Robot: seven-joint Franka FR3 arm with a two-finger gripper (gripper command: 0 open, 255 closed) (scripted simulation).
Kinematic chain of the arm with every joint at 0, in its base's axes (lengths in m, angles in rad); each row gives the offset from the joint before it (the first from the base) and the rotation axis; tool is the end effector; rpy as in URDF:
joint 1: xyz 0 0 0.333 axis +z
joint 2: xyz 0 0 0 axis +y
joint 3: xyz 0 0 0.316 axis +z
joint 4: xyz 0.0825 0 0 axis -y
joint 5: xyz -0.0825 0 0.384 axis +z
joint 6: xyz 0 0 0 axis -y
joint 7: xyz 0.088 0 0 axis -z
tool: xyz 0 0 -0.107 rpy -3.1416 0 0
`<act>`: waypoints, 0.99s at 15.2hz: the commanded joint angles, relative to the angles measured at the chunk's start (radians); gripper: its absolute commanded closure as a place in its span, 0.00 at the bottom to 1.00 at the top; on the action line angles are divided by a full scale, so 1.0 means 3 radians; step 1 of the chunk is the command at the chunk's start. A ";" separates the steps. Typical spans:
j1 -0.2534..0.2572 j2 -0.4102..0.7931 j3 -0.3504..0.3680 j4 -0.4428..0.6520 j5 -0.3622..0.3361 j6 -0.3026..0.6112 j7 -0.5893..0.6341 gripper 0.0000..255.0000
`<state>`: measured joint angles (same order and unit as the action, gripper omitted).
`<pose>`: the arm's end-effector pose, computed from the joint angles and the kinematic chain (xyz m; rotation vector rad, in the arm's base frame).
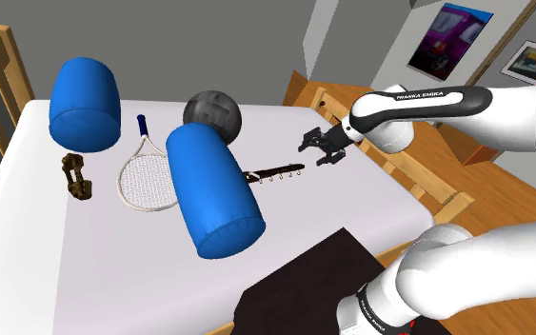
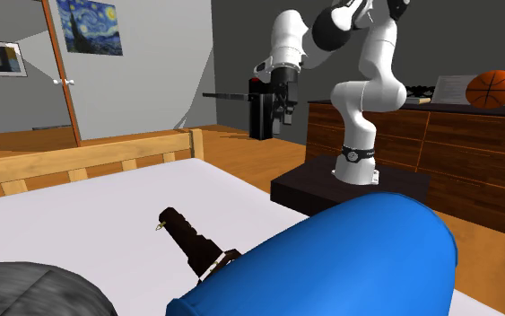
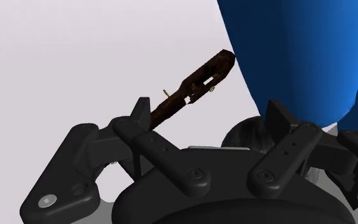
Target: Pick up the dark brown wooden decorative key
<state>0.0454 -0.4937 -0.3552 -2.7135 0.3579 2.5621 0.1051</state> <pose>0.3800 -0.1224 0.3997 -2.5751 0.9020 -0.4485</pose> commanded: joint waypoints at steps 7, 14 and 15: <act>0.1681 0.1197 -0.1523 0.0443 0.2968 0.0802 -0.2008 0.00; 0.1489 0.2727 -0.1563 0.1095 0.5331 -0.0312 -0.3137 0.00; 0.1419 0.2907 -0.1515 0.1173 0.5540 -0.0444 -0.3164 0.00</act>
<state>0.4942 0.3123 -0.8247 -2.3905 1.9388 2.4792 -0.8288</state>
